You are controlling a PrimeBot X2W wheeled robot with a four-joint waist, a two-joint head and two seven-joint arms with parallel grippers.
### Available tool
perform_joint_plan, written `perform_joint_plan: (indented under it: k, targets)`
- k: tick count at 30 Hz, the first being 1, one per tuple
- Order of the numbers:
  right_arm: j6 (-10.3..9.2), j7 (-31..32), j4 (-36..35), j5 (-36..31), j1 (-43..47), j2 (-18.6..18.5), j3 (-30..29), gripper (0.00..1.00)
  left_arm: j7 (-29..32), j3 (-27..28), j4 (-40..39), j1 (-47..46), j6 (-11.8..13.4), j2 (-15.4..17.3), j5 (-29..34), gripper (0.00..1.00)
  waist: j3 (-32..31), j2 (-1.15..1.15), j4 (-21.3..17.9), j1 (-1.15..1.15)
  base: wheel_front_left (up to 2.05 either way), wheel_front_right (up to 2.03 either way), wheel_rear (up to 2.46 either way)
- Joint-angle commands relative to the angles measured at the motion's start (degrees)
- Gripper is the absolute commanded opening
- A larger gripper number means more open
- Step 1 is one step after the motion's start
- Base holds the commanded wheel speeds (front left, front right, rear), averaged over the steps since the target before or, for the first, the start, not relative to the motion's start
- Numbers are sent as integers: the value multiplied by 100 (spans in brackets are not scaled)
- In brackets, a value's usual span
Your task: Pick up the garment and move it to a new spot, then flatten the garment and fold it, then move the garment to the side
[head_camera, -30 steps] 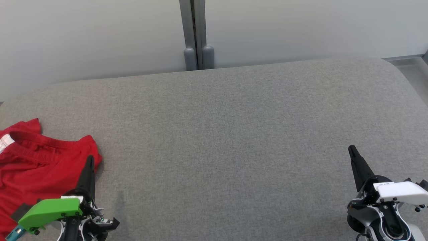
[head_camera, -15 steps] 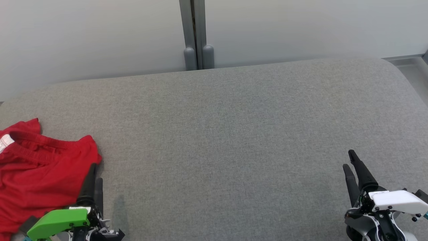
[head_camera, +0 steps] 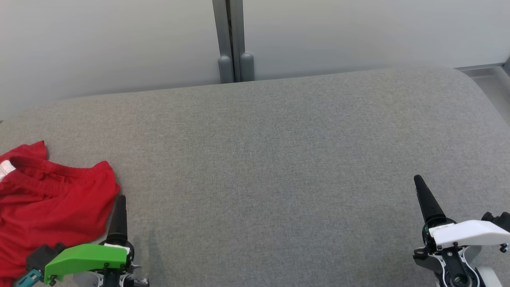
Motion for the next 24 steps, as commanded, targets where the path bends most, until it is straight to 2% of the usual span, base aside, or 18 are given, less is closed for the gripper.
perform_joint_plan:
  k: [1, 14, 24]
  targets:
    - [2, -76, -89, -280, -178, -62, 10, 100, -68, -29, -48, -208, 41, 43, 303, 100, 0, 0, -1, 0, 0, 0, 0]
    - [2, -373, -159, -1648, -244, -109, 84, 100, -363, -319, 8, -252, 269, 149, 1761, 100, 4, 0, -28, 0, 0, 0, 0]
    - [2, -574, -119, -2510, -313, -123, 201, 100, -563, -561, 25, -250, 452, 201, 2580, 100, 11, 0, -22, 0, 0, 0, 0]
